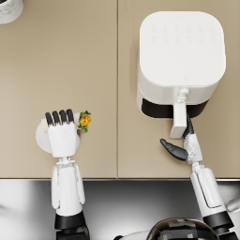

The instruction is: Pick up the chicken rolls and place it into the air fryer

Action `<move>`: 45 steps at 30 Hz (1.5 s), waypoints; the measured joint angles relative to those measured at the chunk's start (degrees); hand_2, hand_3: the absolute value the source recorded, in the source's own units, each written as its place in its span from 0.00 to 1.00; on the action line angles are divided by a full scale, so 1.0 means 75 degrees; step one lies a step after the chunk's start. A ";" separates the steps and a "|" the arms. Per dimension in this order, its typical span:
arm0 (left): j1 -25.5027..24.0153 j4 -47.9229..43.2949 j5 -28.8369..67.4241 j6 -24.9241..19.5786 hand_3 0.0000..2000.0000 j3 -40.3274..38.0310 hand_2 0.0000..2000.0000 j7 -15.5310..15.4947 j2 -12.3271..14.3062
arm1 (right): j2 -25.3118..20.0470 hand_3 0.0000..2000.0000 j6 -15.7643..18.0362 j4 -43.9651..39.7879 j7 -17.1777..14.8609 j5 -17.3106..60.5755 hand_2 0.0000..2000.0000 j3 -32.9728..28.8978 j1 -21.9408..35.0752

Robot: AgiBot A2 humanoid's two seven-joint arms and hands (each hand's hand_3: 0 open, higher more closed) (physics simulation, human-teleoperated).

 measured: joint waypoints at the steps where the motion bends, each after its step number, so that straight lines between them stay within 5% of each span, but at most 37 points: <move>1: 0.0009 -0.0084 -0.0001 -0.0002 1.00 0.0056 1.00 0.0001 0.0009 | 0.0004 0.16 -0.0078 -0.0024 -0.0001 0.0008 0.68 0.0038 0.0043; 2: 0.0010 -0.0146 -0.0001 -0.0003 1.00 0.0103 1.00 0.0001 0.0018 | 0.0016 0.33 -0.0249 -0.0032 -0.0002 0.0014 1.00 0.0077 0.0073; 6: -0.0052 -0.0357 -0.0001 -0.0004 1.00 0.0354 1.00 0.0004 0.0049 | -0.0009 0.98 -0.0892 -0.0170 -0.0012 0.0013 1.00 0.0254 0.0231; 7: -0.0095 -0.0421 -0.0001 -0.0004 1.00 0.0476 1.00 0.0005 0.0053 | 0.0031 1.00 -0.0654 -0.0175 -0.0013 0.0030 1.00 0.0292 0.0244; 9: -0.0129 -0.0516 -0.0002 -0.0006 1.00 0.0743 1.00 0.0004 0.0073 | 0.0233 1.00 -0.0404 -0.0089 -0.0006 0.0055 1.00 0.0433 0.0244; 16: 0.0111 -0.0685 -0.0004 -0.0021 1.00 0.1422 1.00 0.0004 0.0260 | 0.1136 1.00 -0.0905 0.0817 -0.0068 0.0041 1.00 0.1291 -0.0151; 24: 0.0390 -0.1080 -0.2682 -0.0046 1.00 0.1940 1.00 0.0010 0.0502 | 0.3524 1.00 -0.0490 0.2143 -0.0037 0.0031 1.00 0.3063 -0.0024; 28: 0.0647 -0.1283 -0.3309 -0.0052 1.00 0.2425 1.00 0.0011 0.0800 | 0.4194 1.00 -0.0653 0.2865 -0.0031 0.0023 1.00 0.3423 -0.0327; 45: 0.1957 -0.0213 -0.3528 -0.0060 1.00 0.4090 1.00 0.0014 0.2229 | 0.5460 1.00 -0.1189 0.4449 -0.0052 -0.0004 1.00 0.3999 -0.1354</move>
